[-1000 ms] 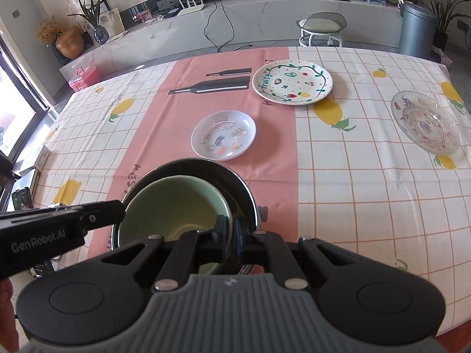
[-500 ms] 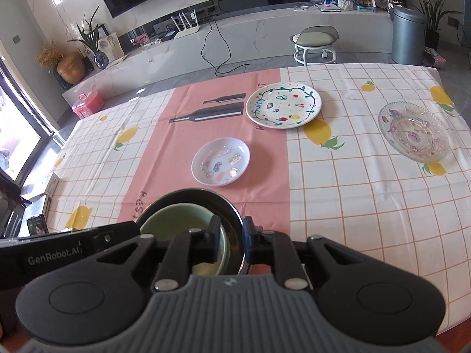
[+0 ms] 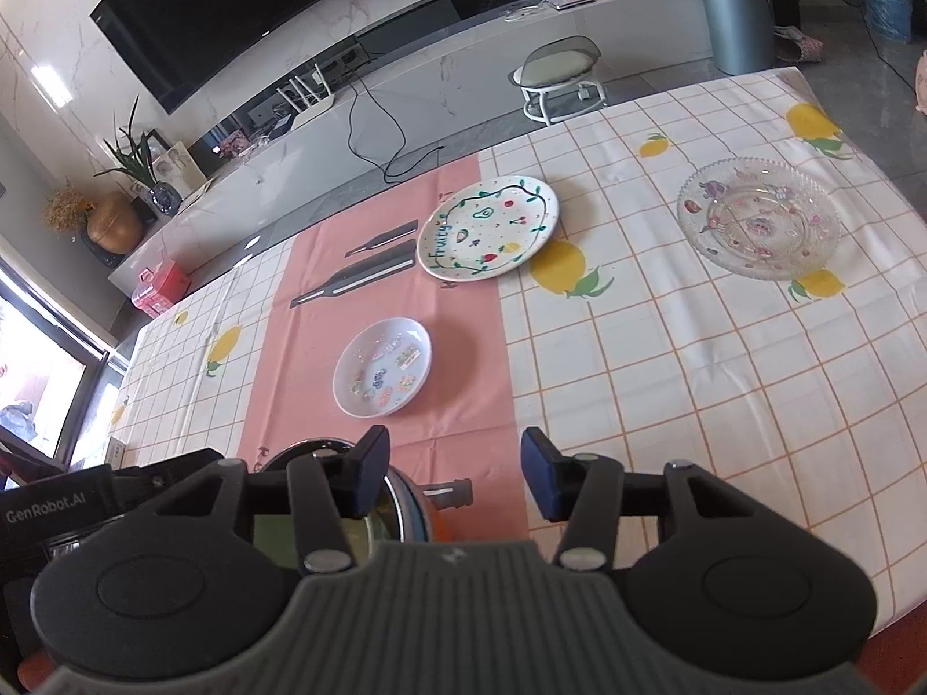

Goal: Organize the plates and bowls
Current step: 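Open both tools to release the green bowl, then move both open tools to the white plate painted 'Fruity', then close both tools on the rim of the white 'Fruity' plate, then carry the 'Fruity' plate with both tools and lower it beside the bowl stack, then open both tools to release the 'Fruity' plate, then move both open tools to the clear decorated glass plate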

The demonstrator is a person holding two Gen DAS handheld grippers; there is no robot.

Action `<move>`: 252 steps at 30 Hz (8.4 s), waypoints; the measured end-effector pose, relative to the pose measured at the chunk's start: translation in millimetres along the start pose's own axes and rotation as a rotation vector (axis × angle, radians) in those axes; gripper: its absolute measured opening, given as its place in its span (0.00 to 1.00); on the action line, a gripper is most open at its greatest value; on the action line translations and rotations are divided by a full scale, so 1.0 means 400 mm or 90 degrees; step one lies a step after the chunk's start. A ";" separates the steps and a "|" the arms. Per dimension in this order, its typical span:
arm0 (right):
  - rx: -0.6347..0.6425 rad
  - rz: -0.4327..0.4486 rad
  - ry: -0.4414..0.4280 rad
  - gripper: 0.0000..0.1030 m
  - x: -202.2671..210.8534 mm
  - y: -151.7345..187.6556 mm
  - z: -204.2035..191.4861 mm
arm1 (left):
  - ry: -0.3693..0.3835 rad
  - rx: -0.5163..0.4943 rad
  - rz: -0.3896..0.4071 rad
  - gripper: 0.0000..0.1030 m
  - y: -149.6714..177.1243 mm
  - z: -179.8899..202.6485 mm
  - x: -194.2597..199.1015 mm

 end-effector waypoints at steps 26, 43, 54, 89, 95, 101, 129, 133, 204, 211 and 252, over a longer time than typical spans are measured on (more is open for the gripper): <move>-0.051 -0.041 -0.011 0.52 -0.186 -0.079 0.075 | 0.010 0.038 -0.071 0.48 -0.151 -0.071 -0.231; -0.056 -0.047 0.005 0.51 -0.372 -0.191 0.114 | 0.044 0.004 -0.092 0.48 -0.252 -0.045 -0.426; -0.151 -0.005 -0.004 0.41 -0.495 -0.297 0.215 | 0.070 0.010 -0.076 0.48 -0.317 -0.063 -0.589; -0.262 -0.061 -0.045 0.08 -0.469 -0.240 0.217 | 0.071 0.034 -0.086 0.10 -0.304 -0.034 -0.516; -0.266 -0.045 -0.062 0.08 -0.373 -0.203 0.205 | 0.081 0.016 -0.063 0.10 -0.280 0.009 -0.409; -0.282 -0.025 -0.091 0.08 -0.250 -0.163 0.204 | 0.097 0.018 -0.040 0.10 -0.237 0.057 -0.296; -0.363 0.001 0.013 0.08 0.076 0.121 0.559 | 0.122 0.054 -0.163 0.11 0.239 0.283 -0.253; -0.376 -0.002 0.012 0.07 0.075 0.142 0.578 | 0.106 0.059 -0.170 0.11 0.269 0.277 -0.262; -0.197 0.147 0.189 0.86 0.099 -0.058 0.608 | 0.078 -0.035 -0.033 0.61 0.112 0.484 -0.374; -0.242 0.168 0.173 0.83 0.049 -0.108 0.662 | 0.046 0.018 -0.045 0.60 0.072 0.461 -0.464; -0.222 0.173 0.080 0.20 -0.194 -0.258 0.717 | 0.068 0.050 -0.018 0.15 0.008 0.482 -0.704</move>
Point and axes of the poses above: each gripper's, at about its wrist camera, not at the fingertips, and x roughly against the way its jaws point, z to its right, y to its underside, the point moved 5 cm from there along -x, roughly the way its jaws point, and after that the axes turned 5 degrees about z, right-handed, at the moved point
